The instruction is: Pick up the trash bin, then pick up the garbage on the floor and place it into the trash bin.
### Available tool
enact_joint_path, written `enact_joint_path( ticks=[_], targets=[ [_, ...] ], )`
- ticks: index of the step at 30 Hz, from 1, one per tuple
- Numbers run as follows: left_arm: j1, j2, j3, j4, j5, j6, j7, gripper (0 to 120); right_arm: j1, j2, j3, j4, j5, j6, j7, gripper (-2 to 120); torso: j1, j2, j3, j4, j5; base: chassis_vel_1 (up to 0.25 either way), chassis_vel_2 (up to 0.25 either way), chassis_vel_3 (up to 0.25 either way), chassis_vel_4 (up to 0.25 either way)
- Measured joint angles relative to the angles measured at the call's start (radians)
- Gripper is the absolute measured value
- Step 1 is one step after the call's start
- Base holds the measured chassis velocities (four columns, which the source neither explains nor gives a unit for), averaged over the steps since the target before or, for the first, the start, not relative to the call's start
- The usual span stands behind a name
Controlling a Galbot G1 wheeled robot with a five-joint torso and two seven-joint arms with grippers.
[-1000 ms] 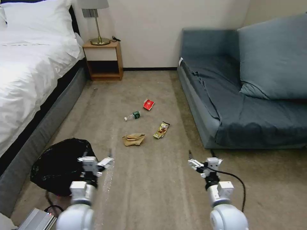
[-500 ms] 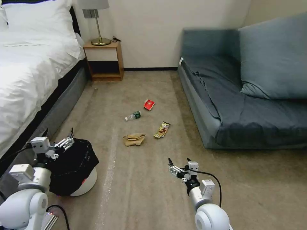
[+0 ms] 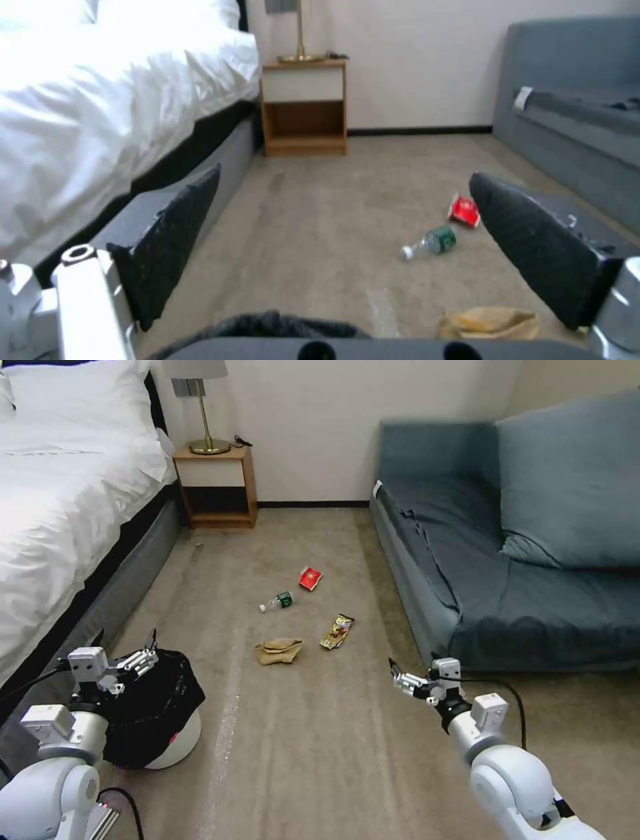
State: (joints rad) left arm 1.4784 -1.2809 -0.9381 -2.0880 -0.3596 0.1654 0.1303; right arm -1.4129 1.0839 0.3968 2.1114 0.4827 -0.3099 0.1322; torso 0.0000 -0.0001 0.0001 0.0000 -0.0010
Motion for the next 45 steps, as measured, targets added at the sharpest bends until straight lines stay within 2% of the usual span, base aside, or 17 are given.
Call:
enact_joint_path(
  ticks=[1,11,17,18,19,20,23,24,25,27,28,30,31,33,37,40,45],
  targets=[
    [0.001,0.003,-0.004,0.002,0.000,0.000,0.000,100,-0.001,0.005,0.000,0.000,-0.001,0.001,0.000,100,0.000,0.000,0.000,0.0000,0.0015,0.000,0.000,0.000,0.000],
    [0.010,0.017,-0.020,0.032,-0.003,-0.006,0.001,100,-0.009,0.038,-0.007,-0.012,-0.018,0.013,0.000,100,0.000,0.000,0.000,0.0000,0.0009,0.000,0.000,0.000,0.000],
    [0.009,0.055,-0.022,0.057,0.002,0.015,-0.028,100,-0.010,0.052,-0.017,-0.041,-0.047,0.030,-0.003,100,0.000,0.000,0.000,0.0001,0.0008,0.000,0.000,0.000,0.000],
    [0.000,0.084,-0.024,0.069,0.005,0.044,-0.043,100,-0.010,0.058,-0.021,-0.057,-0.060,0.039,-0.005,100,0.000,0.000,0.000,0.0000,0.0008,0.000,0.000,0.000,0.000],
    [0.000,0.084,-0.024,0.069,0.005,0.044,-0.043,100,-0.010,0.058,-0.021,-0.057,-0.060,0.039,-0.005,100,0.000,0.000,0.000,0.0000,0.0008,0.000,0.000,0.000,0.000],
    [-0.010,0.114,-0.034,0.082,0.001,0.079,-0.058,100,-0.011,0.064,-0.024,-0.071,-0.071,0.047,-0.008,100,0.000,0.000,0.000,0.0000,0.0009,0.000,0.000,0.000,0.000],
    [-0.024,0.148,-0.047,0.102,-0.008,0.116,-0.075,100,-0.013,0.072,-0.025,-0.086,-0.081,0.057,-0.012,100,0.000,0.000,0.000,0.0000,0.0009,0.000,0.000,0.000,0.000],
    [-0.024,0.148,-0.047,0.102,-0.008,0.116,-0.075,100,-0.013,0.072,-0.025,-0.086,-0.081,0.057,-0.012,100,0.000,0.000,0.000,0.0000,0.0009,0.000,0.000,0.000,0.000],
    [-0.034,0.181,-0.060,0.121,-0.023,0.161,-0.091,100,-0.016,0.079,-0.027,-0.100,-0.091,0.067,-0.015,100,0.000,0.000,0.000,0.0000,0.0009,0.000,0.000,0.000,0.000],
    [-0.040,0.212,-0.071,0.139,-0.053,0.226,-0.105,100,-0.019,0.085,-0.028,-0.111,-0.102,0.076,-0.018,100,0.000,0.000,0.000,0.0000,0.0009,0.000,0.000,0.000,0.000],
    [-0.040,0.212,-0.071,0.139,-0.053,0.226,-0.105,100,-0.019,0.085,-0.028,-0.111,-0.102,0.076,-0.018,100,0.000,0.000,0.000,0.0000,0.0009,0.000,0.000,0.000,0.000],
    [-0.052,0.238,-0.072,0.168,-0.085,0.323,-0.123,100,-0.020,0.089,-0.028,-0.118,-0.109,0.082,-0.020,100,0.000,0.000,0.000,0.0000,0.0009,0.000,0.000,0.000,0.000],
    [-0.052,0.238,-0.072,0.168,-0.085,0.323,-0.123,100,-0.020,0.089,-0.028,-0.118,-0.109,0.082,-0.020,100,0.000,0.000,0.000,0.0000,0.0009,0.000,0.000,0.000,0.000],
    [-0.077,0.260,-0.068,0.217,-0.090,0.391,-0.141,100,-0.022,0.090,-0.025,-0.122,-0.111,0.085,-0.021,100,0.000,0.000,0.000,0.0001,0.0008,0.000,0.000,0.000,0.000],
    [-0.102,0.278,-0.059,0.267,-0.098,0.431,-0.152,99,-0.025,0.091,-0.022,-0.129,-0.116,0.088,-0.021,100,0.000,0.000,0.000,0.0001,0.0008,0.000,0.000,0.000,0.000],
    [-0.150,0.302,-0.036,0.341,-0.131,0.472,-0.169,100,-0.028,0.102,-0.022,-0.143,-0.131,0.097,-0.024,100,0.000,0.000,0.000,-0.0001,0.0009,0.000,0.000,0.000,0.000],
    [-0.174,0.318,-0.017,0.386,-0.127,0.482,-0.145,100,-0.028,0.112,-0.024,-0.152,-0.140,0.101,-0.024,100,0.000,0.000,0.000,0.0001,0.0009,0.000,0.000,0.000,0.000]
  ],
)
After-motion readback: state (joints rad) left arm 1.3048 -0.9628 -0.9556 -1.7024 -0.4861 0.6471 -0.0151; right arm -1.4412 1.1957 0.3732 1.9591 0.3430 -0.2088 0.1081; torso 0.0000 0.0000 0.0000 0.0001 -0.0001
